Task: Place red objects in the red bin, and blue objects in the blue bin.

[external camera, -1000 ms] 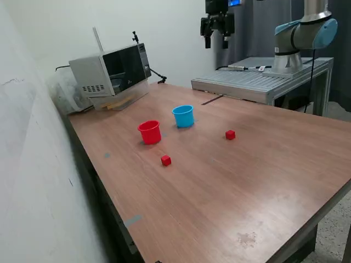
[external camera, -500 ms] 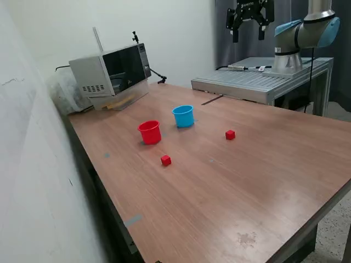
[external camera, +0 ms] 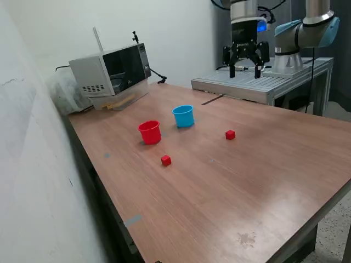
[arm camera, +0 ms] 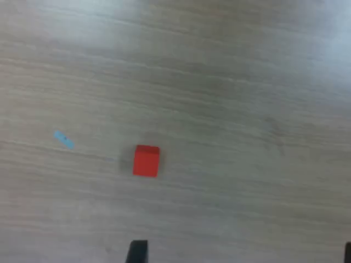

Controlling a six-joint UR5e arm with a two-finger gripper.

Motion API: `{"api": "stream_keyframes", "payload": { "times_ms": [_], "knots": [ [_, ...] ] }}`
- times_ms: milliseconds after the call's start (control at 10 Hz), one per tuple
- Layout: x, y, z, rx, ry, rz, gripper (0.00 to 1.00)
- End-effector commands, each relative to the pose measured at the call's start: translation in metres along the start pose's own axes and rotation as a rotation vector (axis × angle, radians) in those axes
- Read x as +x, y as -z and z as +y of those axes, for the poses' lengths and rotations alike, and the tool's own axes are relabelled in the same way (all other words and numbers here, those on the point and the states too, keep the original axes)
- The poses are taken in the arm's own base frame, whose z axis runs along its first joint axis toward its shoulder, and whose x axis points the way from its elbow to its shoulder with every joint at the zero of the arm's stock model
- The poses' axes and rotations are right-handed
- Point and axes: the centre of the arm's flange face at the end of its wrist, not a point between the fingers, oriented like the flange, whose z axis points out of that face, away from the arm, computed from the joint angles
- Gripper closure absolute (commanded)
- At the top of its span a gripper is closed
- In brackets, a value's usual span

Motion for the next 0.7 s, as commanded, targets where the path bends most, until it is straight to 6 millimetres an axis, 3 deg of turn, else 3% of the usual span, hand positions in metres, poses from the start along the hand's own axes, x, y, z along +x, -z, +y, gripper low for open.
{"api": "stream_keyframes", "payload": {
  "times_ms": [0, 100, 400, 600],
  "knots": [
    [-0.007, -0.063, 0.012, 0.048, -0.011, -0.001, 0.00],
    [-0.008, -0.081, 0.011, 0.065, -0.014, -0.001, 0.00],
    [-0.008, -0.096, 0.013, 0.067, -0.013, -0.003, 0.00],
    [-0.010, -0.118, 0.013, 0.085, -0.016, -0.004, 0.00]
  ]
}}
